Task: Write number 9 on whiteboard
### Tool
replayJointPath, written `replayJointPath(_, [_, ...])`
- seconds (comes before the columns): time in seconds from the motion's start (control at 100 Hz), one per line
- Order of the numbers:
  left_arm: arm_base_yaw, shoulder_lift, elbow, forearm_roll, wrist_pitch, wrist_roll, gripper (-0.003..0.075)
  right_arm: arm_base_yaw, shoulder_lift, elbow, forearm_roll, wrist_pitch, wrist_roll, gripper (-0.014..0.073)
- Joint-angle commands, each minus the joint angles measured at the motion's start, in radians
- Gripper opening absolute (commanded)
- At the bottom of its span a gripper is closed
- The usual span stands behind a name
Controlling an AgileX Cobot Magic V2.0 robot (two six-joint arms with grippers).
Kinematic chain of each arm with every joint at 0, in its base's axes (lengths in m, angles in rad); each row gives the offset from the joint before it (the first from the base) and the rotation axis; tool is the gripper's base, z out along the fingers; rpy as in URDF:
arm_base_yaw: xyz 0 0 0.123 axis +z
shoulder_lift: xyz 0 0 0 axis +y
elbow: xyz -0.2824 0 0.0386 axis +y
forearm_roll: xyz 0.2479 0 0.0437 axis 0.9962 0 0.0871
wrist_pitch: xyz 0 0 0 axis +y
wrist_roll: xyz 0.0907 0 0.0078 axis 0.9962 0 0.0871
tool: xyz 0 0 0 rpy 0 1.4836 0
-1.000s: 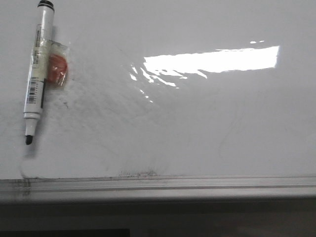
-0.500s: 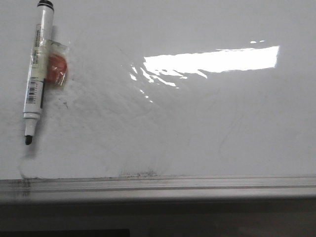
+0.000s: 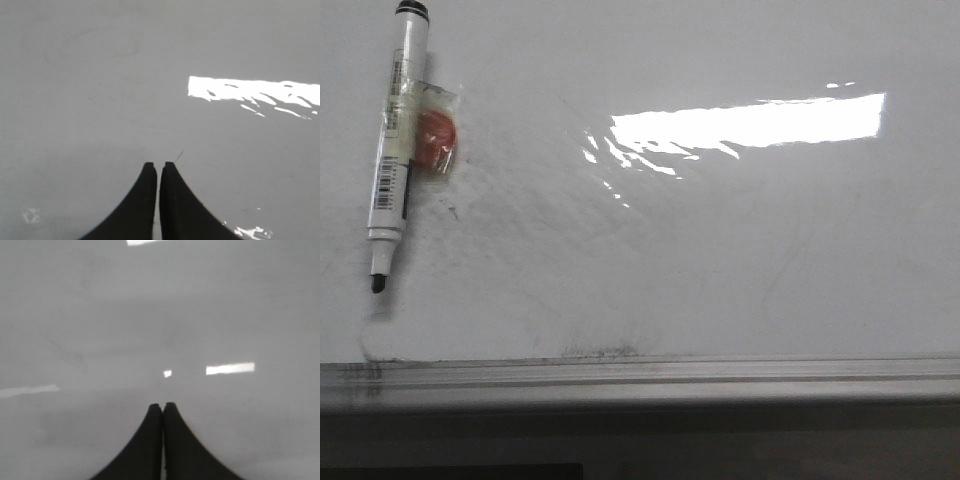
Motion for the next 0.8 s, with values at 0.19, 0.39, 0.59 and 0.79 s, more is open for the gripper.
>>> replayJointPath(0.19, [-0.005, 0.100, -0.043, -0.013, -0.129, -0.007, 0.0333, -0.008, 0.071, -0.038, 0.003, -0.094, -0.002, -0.0063])
replayJointPath(0.39, [-0.022, 0.149, -0.036, 0.072, -0.267, -0.007, 0.0428, -0.008, 0.071, -0.038, 0.003, -0.094, -0.002, -0.0063])
replayJointPath(0.59, [-0.228, 0.254, -0.061, 0.109, -0.381, -0.007, 0.0428, -0.008, 0.071, -0.038, 0.003, -0.094, -0.002, -0.0063])
replayJointPath(0.79, [-0.550, 0.403, -0.076, 0.058, -0.390, -0.009, 0.0428, -0.008, 0.071, -0.038, 0.003, -0.094, -0.002, -0.0063])
